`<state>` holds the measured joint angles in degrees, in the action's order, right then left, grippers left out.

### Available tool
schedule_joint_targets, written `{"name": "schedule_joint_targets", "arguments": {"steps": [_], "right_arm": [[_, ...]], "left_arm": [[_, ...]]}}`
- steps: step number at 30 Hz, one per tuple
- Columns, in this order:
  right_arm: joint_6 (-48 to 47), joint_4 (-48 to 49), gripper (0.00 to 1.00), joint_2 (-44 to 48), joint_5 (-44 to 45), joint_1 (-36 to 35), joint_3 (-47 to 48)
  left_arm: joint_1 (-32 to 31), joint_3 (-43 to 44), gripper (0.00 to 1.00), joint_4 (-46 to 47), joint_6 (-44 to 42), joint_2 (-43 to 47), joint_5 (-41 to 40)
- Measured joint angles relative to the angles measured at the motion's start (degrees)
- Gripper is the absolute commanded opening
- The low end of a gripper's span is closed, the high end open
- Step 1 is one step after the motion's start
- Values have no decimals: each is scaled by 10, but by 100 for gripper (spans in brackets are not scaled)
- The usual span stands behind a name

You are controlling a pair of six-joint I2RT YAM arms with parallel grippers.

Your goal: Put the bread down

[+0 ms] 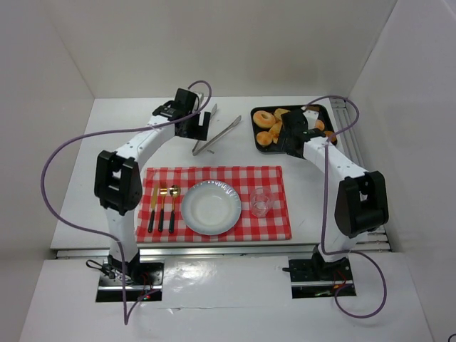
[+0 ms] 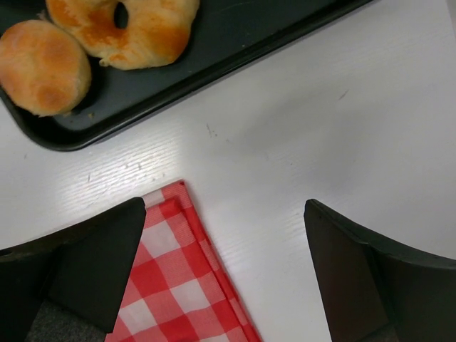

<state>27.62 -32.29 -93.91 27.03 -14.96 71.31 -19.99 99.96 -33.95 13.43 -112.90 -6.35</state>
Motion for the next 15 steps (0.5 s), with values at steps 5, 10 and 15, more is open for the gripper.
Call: {"name": "schedule_joint_targets", "arguments": {"steps": [5,10,15], "right_arm": [[-1,-5,99,18,5,-26,-3],[-2,-18,99,18,23,-45,0],[-2,-26,99,18,41,-57,9]], "left_arm": [[0,80,100,-8,-17,-89,-7],[0,130,100,-10,-48,-140,15],[0,145,100,-10,-89,-160,39]]}}
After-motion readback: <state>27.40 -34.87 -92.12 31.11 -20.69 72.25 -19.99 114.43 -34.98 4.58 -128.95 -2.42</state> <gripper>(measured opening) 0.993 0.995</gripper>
